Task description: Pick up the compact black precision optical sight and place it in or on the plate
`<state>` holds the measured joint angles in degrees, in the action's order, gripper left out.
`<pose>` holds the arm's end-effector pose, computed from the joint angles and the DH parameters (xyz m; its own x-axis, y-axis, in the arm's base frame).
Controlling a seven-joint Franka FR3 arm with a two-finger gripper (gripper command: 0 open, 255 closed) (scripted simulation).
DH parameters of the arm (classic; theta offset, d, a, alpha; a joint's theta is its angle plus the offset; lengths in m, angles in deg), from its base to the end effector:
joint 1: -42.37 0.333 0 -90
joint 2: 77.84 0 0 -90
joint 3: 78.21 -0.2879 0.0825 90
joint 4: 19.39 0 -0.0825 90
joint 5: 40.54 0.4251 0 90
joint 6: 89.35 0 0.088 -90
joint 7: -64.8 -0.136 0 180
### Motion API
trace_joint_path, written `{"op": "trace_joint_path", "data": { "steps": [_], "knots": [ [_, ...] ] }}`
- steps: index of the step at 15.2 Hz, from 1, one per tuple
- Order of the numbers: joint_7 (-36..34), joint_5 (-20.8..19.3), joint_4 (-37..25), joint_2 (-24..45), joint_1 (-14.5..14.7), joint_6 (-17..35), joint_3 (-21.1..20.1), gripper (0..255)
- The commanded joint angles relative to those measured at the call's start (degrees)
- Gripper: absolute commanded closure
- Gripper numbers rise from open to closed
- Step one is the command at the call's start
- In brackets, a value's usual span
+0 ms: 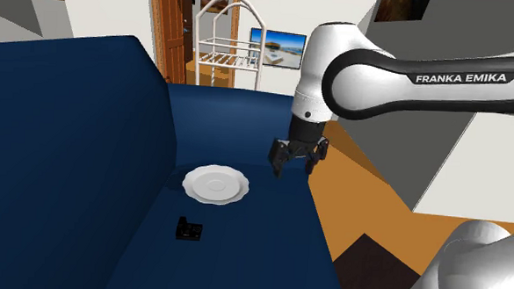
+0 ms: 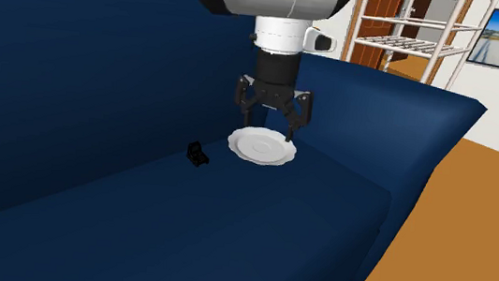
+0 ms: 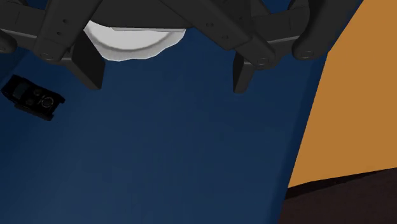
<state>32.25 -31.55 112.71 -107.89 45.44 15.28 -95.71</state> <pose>0.4222 0.1803 0.4714 0.9597 -0.2801 0.0222 -0.2798 -0.9599 -0.0161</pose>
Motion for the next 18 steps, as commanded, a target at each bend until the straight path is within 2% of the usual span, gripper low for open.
{"op": "trace_joint_path", "data": {
  "steps": [1, 5, 9, 14, 18],
  "knots": [
    [-3.36, 0.38, -0.47, 3.37, -0.07, 2.8, -2.31, 0],
    [-10.46, -0.2, -3.99, 11.04, -0.36, 6.62, -6.78, 0],
    [-18.13, -2.65, -8.76, 19.75, -0.61, 9.86, -10.79, 0],
    [-28.43, -8.38, -16.55, 31.95, 0.39, 12.48, -14.14, 0],
    [-36.29, -13.88, -24.42, 42.24, 3.1, 13.0, -14.68, 0]
  ]
}}
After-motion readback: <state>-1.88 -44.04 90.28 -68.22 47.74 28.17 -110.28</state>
